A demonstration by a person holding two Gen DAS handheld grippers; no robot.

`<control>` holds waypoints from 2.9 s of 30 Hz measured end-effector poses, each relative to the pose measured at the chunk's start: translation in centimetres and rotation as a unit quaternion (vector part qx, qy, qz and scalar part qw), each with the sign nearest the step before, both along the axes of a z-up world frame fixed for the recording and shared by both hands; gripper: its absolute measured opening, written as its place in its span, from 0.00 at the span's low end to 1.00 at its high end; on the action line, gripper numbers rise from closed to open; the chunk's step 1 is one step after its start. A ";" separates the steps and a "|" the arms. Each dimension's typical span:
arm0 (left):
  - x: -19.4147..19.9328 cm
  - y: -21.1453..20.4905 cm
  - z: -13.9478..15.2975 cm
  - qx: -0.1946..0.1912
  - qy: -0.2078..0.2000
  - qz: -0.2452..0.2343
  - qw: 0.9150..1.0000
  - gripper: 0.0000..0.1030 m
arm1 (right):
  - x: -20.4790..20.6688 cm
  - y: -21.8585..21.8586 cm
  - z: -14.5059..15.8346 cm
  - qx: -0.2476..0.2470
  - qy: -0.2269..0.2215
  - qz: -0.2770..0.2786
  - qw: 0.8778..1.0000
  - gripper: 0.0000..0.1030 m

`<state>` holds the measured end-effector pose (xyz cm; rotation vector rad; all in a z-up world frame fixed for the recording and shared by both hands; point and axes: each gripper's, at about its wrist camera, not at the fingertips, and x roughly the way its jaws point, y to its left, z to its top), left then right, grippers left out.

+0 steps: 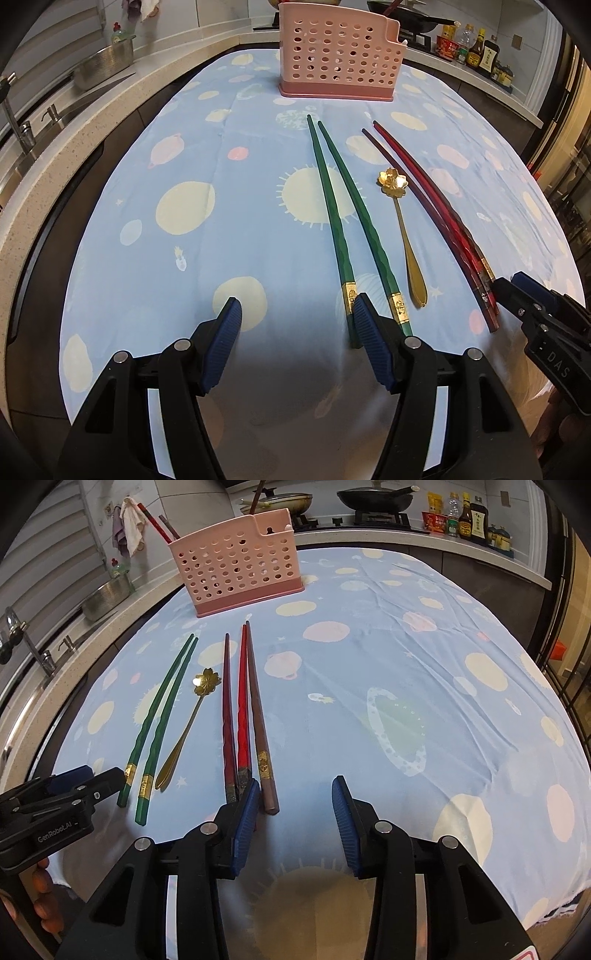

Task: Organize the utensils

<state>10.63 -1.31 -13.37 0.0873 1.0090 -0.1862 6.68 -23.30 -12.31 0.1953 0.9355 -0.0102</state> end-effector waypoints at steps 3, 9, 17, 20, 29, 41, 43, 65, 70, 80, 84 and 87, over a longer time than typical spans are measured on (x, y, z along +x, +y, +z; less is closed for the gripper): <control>-0.1 -0.2 -0.2 -0.002 0.003 -0.004 1.000 0.60 | 0.0 0.7 -0.1 -0.020 -0.003 0.012 1.000 0.34; -0.4 -0.5 -0.6 0.011 -0.002 -0.009 1.000 0.59 | -0.2 0.8 -0.2 -0.035 -0.006 0.013 0.999 0.20; -0.7 -0.4 -0.3 0.006 -0.009 -0.016 1.000 0.36 | -0.5 0.6 -0.2 -0.028 -0.008 0.017 0.999 0.09; -0.7 -0.3 -0.2 -0.001 -0.008 -0.021 1.000 0.19 | -0.7 0.6 -0.1 -0.023 -0.008 0.018 1.000 0.08; -1.0 0.4 0.9 -0.026 -0.004 -0.019 0.999 0.07 | -1.9 0.4 1.5 -0.003 -0.024 0.018 1.000 0.07; -2.1 2.7 7.1 -0.057 -0.054 0.007 0.997 0.07 | -3.5 -1.2 8.7 0.032 -0.104 -0.005 0.994 0.07; -2.2 3.0 8.4 -0.063 -0.067 0.010 0.996 0.07 | -3.5 -1.6 10.1 0.039 -0.121 -0.009 0.992 0.07; 2.1 3.6 20.1 -0.087 -0.192 0.013 0.977 0.07 | 0.4 -4.1 21.4 0.054 -0.250 -0.018 0.967 0.07; 4.1 3.2 22.5 -0.094 -0.213 0.008 0.972 0.07 | 2.6 -4.5 23.3 0.059 -0.268 -0.012 0.962 0.07; 8.9 0.9 29.2 -0.102 -0.277 -0.001 0.956 0.07 | 9.1 -4.6 28.3 0.074 -0.320 -0.004 0.944 0.07; 11.5 -0.2 31.9 -0.107 -0.304 -0.002 0.947 0.07 | 12.7 -4.5 30.1 0.082 -0.333 -0.006 0.939 0.07; 13.5 -0.9 33.4 -0.108 -0.319 -0.004 0.942 0.07 | 15.4 -4.4 30.8 0.078 -0.340 -0.009 0.937 0.07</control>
